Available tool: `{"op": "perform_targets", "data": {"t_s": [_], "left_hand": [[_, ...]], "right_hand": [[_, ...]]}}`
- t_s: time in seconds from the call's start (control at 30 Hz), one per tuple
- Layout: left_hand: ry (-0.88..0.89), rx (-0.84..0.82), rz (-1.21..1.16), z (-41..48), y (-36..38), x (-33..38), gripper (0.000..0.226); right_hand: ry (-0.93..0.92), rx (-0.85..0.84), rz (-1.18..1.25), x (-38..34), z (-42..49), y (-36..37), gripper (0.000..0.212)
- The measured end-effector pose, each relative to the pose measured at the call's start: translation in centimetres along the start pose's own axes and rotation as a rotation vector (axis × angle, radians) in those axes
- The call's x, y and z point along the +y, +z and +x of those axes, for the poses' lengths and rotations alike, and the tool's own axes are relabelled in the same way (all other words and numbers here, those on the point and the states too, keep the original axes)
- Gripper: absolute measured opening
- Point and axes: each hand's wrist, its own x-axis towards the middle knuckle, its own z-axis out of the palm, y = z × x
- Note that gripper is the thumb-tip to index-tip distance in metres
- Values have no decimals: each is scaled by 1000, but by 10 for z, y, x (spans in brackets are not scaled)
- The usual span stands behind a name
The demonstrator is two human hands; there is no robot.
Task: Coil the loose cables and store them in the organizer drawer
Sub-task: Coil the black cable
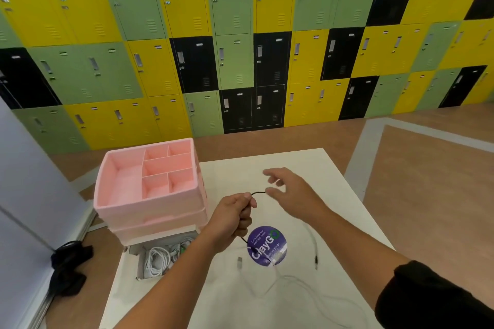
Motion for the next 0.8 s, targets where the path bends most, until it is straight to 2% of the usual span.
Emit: {"op": "perform_targets", "data": {"t_s": [0.07,0.13,0.27,0.33,0.4,0.47,0.6,0.7,0.8], "left_hand": [[-6,-31,-17,1,3,0,33],[-19,-44,-53,1,3,-1,33],[-65,-41,-181,-2,-2,0,33],[-85,-44,-218,-5,-5,2,34],[-103,-43,-299,-5,-4,4,34],[-103,-37,-485,-3,0,12,35],[-43,7,-732,11,8,40,39],[17,118,-793,19,12,50,31],[107,232,-743,26,10,48,27]], "right_hand": [[-31,-124,-1,-9,0,9,21],[-30,-145,-4,-14,2,14,18],[4,111,17,-11,8,4,17],[20,126,9,-8,9,1,17],[31,101,8,-8,8,3,18],[44,80,42,-8,5,6,19],[80,-118,166,-10,-4,25,21],[107,-178,257,-14,-10,39,27],[129,-236,197,-19,-15,47,27]]}}
